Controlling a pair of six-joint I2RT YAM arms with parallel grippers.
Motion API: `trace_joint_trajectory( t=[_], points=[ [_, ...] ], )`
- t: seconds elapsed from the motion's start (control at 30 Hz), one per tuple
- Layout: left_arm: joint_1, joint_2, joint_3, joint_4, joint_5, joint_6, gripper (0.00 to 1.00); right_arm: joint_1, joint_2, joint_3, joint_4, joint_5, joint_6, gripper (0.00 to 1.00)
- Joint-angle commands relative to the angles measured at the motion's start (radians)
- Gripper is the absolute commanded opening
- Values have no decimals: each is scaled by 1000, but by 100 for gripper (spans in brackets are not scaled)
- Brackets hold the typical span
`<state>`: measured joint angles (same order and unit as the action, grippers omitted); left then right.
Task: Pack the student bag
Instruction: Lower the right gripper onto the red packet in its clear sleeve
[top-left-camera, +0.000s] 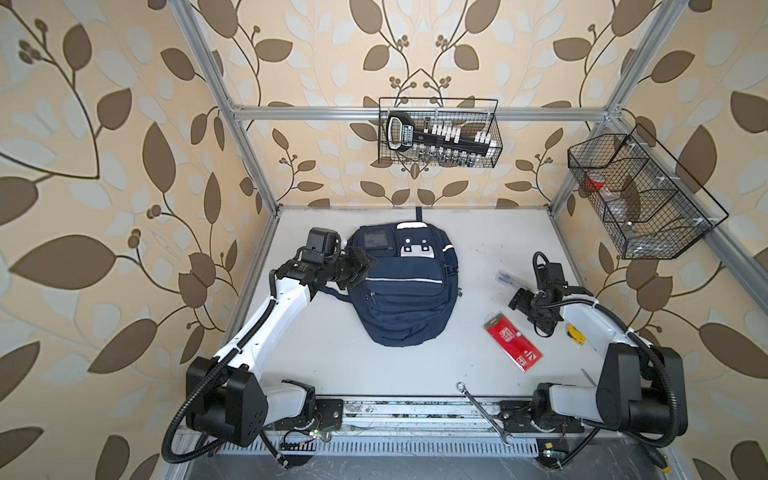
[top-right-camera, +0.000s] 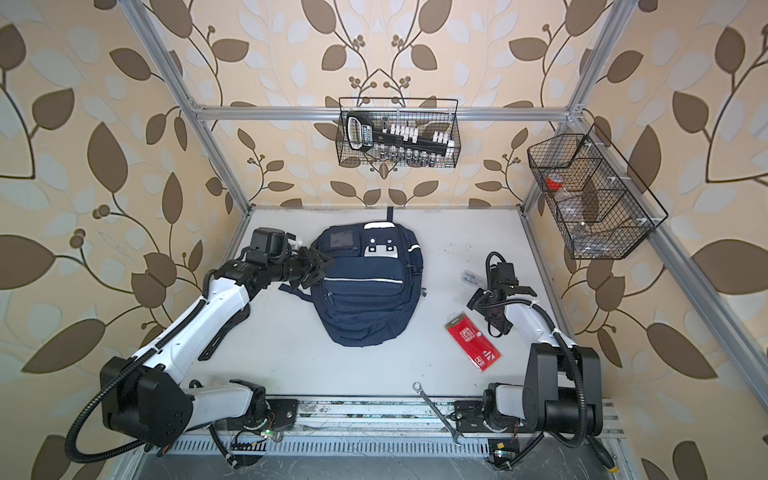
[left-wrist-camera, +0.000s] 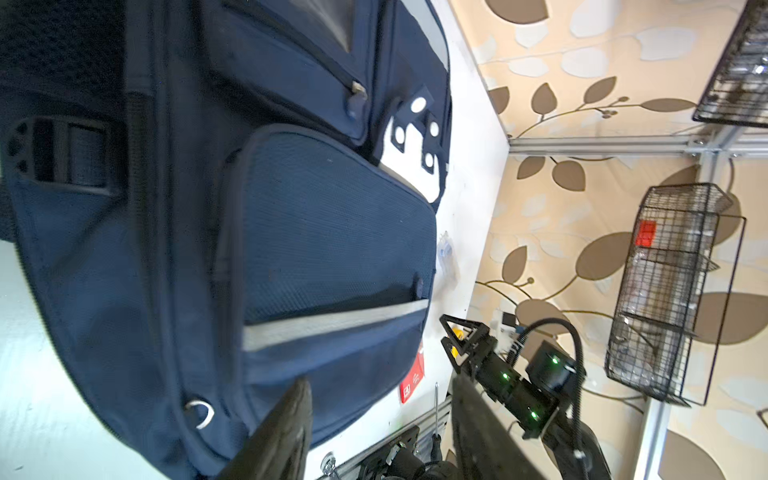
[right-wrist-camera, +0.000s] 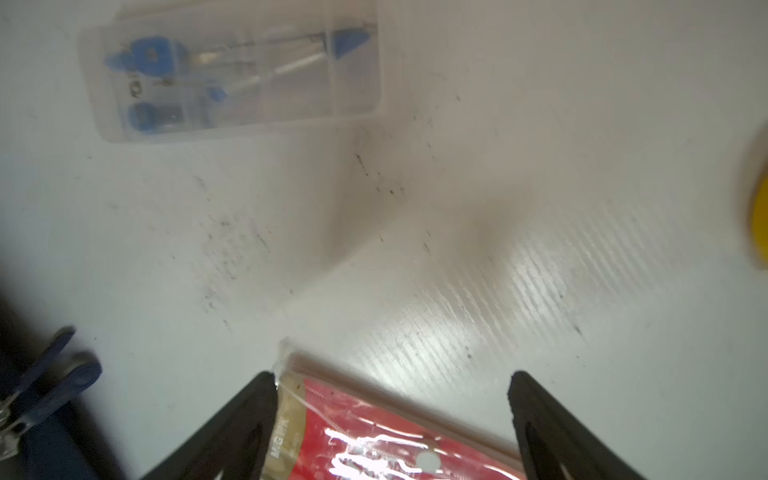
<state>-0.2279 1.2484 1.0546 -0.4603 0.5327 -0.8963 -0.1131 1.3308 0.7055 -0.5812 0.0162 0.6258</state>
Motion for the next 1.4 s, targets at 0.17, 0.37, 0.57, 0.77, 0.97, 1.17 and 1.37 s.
trace_joint_trajectory(
  t=[0.17,0.37,0.57,0.77,0.97,1.17,1.37],
  points=[
    [1,-12,19,27,71,29,54,11,-62,-127,55,-167,68,83],
    [-5,6,10,56,81,10,53,157,-92,-145,76,-221,228,77],
    [-19,3,-8,58,81,8,53,227,-65,-115,132,-293,320,72],
    [-28,2,-16,57,83,10,52,333,66,41,-47,-100,82,69],
    [-30,16,-16,68,92,13,52,535,137,86,-178,164,46,74],
    [-30,19,-3,67,107,15,51,535,210,116,-172,264,81,71],
    [-30,12,1,57,105,27,51,366,239,154,-117,206,60,36]
  ],
)
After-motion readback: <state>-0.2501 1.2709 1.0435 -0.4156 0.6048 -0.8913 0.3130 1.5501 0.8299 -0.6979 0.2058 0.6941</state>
